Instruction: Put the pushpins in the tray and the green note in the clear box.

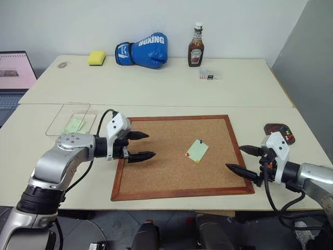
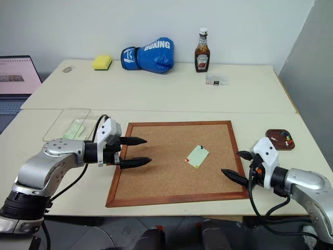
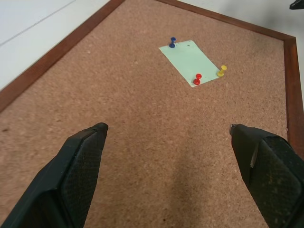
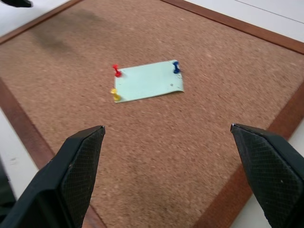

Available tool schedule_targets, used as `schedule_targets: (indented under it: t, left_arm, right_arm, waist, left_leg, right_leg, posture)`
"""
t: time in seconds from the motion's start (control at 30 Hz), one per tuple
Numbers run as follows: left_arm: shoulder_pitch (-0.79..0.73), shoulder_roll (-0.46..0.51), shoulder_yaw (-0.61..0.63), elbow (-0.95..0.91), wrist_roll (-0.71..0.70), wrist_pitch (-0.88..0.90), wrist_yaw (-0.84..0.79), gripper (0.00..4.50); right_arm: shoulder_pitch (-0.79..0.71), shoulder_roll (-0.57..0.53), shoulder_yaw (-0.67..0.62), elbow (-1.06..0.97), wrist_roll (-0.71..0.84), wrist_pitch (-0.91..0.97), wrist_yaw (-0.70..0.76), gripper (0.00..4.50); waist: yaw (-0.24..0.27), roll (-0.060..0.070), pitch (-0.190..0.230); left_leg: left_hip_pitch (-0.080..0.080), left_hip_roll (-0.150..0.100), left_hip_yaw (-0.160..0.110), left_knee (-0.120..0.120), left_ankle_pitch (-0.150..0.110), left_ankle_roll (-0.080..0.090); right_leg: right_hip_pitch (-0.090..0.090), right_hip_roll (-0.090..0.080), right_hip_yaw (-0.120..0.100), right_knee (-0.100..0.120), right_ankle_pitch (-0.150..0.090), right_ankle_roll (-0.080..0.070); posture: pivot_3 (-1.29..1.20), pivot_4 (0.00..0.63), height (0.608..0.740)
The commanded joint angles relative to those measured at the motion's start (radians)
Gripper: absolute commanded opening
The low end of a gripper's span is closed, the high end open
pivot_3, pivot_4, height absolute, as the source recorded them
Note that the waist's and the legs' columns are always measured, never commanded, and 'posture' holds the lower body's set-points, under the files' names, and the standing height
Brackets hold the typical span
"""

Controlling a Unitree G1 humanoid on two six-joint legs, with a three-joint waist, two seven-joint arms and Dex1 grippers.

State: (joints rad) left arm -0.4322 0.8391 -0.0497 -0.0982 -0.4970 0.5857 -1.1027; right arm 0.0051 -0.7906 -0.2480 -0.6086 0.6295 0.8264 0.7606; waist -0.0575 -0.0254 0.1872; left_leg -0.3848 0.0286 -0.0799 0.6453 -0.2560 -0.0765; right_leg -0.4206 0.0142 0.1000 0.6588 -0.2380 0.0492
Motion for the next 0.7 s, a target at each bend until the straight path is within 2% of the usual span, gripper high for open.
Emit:
schedule_targets:
  t: [0.03, 0.37, 0.63, 0.7]
  left_arm:
    - [-0.017, -0.002, 0.024, 0.023, 0.042, -0.062, 0.012, 4.36]
    - [-0.037, -0.055, 0.016, 0.029, 0.051, -0.061, 0.012, 4.36]
    - [-0.067, -0.106, 0.027, 0.04, 0.04, -0.063, 0.031, 4.36]
    - [-0.078, -0.124, 0.026, 0.052, 0.046, -0.071, 0.041, 4.03]
  right_arm:
    - [-0.027, -0.031, -0.05, -0.006, 0.029, 0.005, 0.007, 4.5]
    - [-0.034, -0.046, -0.043, 0.043, 0.019, -0.023, 0.004, 4.5]
    - [-0.058, 0.002, 0.003, 0.1, -0.072, -0.108, -0.058, 4.5]
    - [-0.068, 0.019, 0.007, 0.107, -0.098, -0.126, -0.091, 4.5]
  waist:
    - [0.0, 0.0, 0.0]
    - [0.0, 0.0, 0.0]
    - [-0.001, 0.0, 0.0]
    - [-0.001, 0.0, 0.0]
  left_leg:
    - [0.0, 0.0, 0.0, 0.0, 0.0, 0.0]
    - [0.0, 0.0, 0.0, 0.0, 0.0, 0.0]
    - [0.001, 0.0, 0.0, 0.0, 0.0, 0.0]
    - [0.001, 0.0, 0.0, 0.0, 0.0, 0.0]
  right_leg:
    - [0.0, 0.0, 0.0, 0.0, 0.0, 0.0]
    - [0.0, 0.0, 0.0, 0.0, 0.0, 0.0]
    - [0.0, 0.0, 0.0, 0.0, 0.0, 0.0]
    - [0.0, 0.0, 0.0, 0.0, 0.001, 0.001]
  posture:
    - [0.0, 0.15, 0.74]
    - [0.0, 0.15, 0.74]
    - [0.0, 0.15, 0.74]
    - [0.0, 0.15, 0.74]
